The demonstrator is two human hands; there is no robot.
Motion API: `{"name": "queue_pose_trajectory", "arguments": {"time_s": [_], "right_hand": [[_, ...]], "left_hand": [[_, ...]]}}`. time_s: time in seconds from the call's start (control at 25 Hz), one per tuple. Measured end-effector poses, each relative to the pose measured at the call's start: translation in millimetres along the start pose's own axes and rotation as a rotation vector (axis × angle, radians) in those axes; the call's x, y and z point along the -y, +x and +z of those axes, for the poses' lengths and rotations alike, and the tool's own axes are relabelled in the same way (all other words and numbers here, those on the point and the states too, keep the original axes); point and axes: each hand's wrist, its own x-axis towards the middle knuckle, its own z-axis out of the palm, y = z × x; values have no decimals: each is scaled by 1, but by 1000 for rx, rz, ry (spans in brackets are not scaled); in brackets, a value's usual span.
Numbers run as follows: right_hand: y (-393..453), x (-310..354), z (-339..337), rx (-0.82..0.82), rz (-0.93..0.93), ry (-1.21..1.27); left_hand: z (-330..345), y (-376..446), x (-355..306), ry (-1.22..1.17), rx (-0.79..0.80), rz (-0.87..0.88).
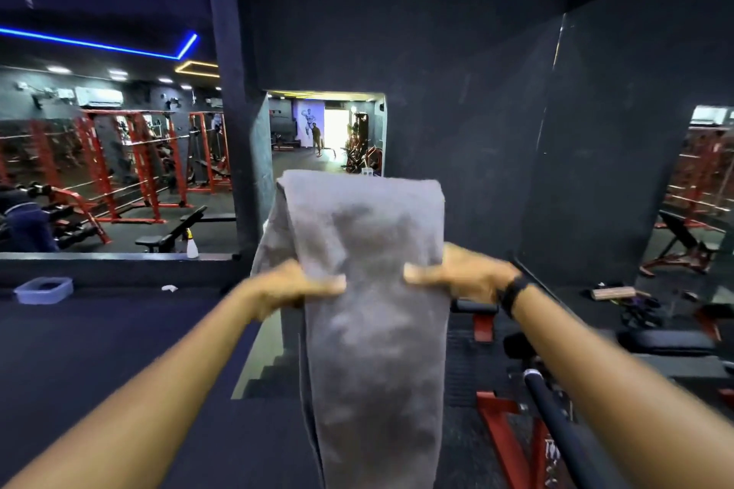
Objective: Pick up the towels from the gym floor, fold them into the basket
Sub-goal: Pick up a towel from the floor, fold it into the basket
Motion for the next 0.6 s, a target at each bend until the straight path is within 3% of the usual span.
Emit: {"name": "queue_pose_trajectory", "arguments": {"time_s": [0.04,0.08,0.28,0.36,0.44,0.52,0.6], "right_hand": [[-5,-16,0,6,66,-100],[-9,-30,0,-36,102,-115],[-4,-43,-9,-253,135,64],[1,-28,-17,-264,57,180],[-1,-16,-27,-159,12,208],[-8,-21,-32,-88,149,26],[-11,-33,-34,-202,188,-25]], "left_hand": [[5,-3,19,100,45,-69],[9,-2,34,50,40,-103],[21,16,23,-516,-204,-110],[20,22,9,-601,-131,-24],[17,20,6,-370,-13,23],[15,23,17,-78,-63,-23],[17,28,29,-231,-130,16]]}}
